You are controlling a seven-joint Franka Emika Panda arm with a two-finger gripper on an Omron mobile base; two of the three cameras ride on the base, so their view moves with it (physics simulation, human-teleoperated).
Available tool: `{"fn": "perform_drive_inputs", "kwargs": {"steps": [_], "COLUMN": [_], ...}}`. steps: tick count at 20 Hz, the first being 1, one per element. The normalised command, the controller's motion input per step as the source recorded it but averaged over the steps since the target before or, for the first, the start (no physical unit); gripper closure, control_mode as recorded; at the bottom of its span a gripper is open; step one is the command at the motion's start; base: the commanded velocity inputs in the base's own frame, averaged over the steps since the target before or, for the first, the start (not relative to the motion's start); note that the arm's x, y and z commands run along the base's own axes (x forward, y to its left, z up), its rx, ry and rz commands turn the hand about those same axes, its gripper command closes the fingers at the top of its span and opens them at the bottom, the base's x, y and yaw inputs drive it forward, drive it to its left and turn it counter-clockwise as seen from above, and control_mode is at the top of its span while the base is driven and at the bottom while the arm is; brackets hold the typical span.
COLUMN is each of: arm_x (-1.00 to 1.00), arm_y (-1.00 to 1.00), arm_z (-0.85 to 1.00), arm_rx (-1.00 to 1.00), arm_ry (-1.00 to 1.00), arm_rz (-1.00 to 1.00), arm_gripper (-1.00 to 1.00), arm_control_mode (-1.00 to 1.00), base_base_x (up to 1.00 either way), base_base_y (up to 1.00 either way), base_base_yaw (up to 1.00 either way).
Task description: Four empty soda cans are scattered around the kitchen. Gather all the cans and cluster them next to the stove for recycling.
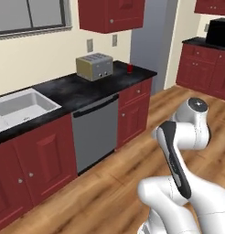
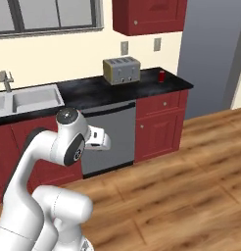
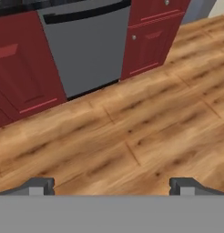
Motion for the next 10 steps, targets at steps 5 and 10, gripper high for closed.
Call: {"fn": "perform_drive_inputs", "kwargs": {"steps": [5, 10], "arm_x": [0.0, 0.0], "arm_y": [0.0, 0.0], "arm_z": [0.0, 0.0], "arm_rx": [0.0, 0.0], "arm_ry": [0.0, 0.0], "arm_rz": [0.0, 0.0], "arm_gripper": [-1.0, -1.0], "arm_control_mode": [1.0, 1.0], "base_base_x": [0.57, 0.63], "base_base_y": [-0.31, -0.32], "base_base_yaw": [0.0, 0.0]}}
